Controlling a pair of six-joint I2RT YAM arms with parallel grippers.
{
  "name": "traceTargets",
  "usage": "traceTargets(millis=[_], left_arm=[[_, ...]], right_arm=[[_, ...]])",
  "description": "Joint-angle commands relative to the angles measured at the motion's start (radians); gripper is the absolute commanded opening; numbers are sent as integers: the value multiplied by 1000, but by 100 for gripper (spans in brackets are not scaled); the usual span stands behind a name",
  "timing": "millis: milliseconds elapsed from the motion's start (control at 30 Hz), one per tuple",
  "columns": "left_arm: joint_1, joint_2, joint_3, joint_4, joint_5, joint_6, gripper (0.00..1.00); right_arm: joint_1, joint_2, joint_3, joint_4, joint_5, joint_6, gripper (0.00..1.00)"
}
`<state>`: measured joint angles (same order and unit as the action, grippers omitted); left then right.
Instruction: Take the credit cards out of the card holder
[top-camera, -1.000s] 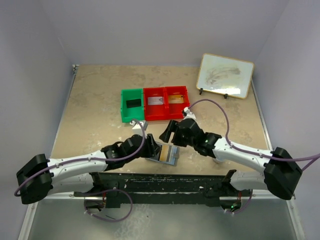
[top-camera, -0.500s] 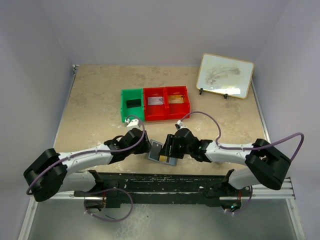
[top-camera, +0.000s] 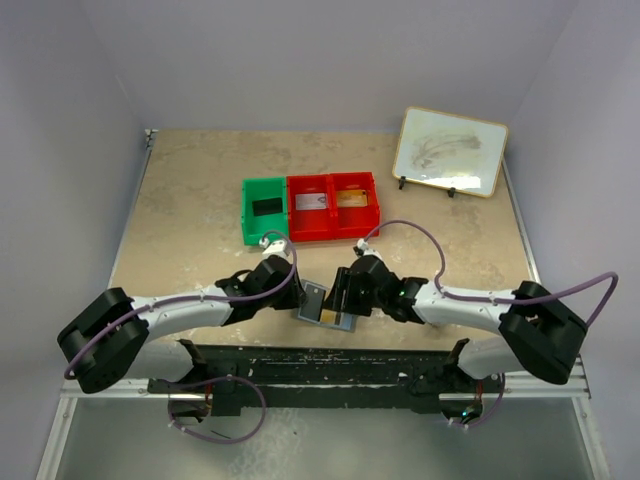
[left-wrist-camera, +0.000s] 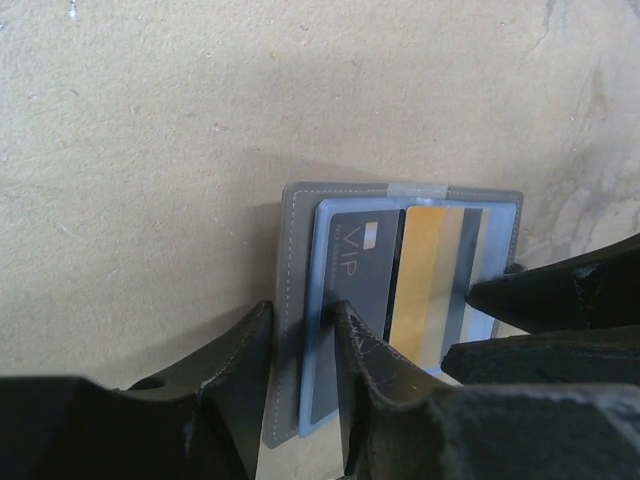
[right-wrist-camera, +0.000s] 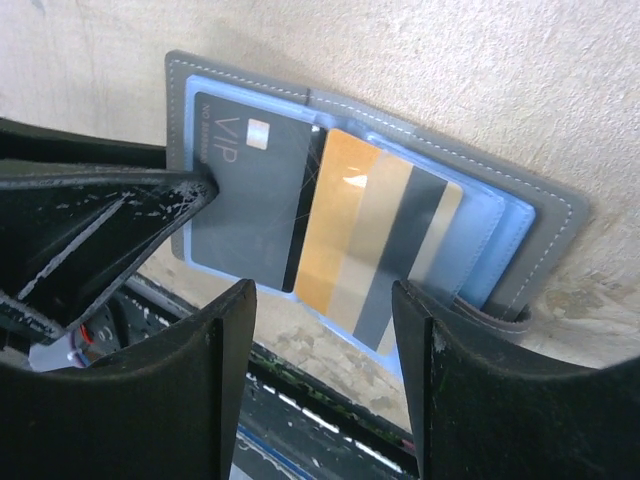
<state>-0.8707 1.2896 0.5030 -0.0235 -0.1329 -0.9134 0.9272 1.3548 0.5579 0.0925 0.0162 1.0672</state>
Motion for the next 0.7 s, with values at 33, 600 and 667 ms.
traceTargets(millis=[33,600,667], left_arm=[[3,-13,-26,67,44,-18,24],[-181,-168,-12,-101,-241,-179,47],[-179,-201,29,-177,-313,-152,55]], right_arm=[[0,-74,29,-53,-75,-104,61],[136,-112,-88,-110,-74,17,68],[130,-124,-99,-155,-12,94,69]])
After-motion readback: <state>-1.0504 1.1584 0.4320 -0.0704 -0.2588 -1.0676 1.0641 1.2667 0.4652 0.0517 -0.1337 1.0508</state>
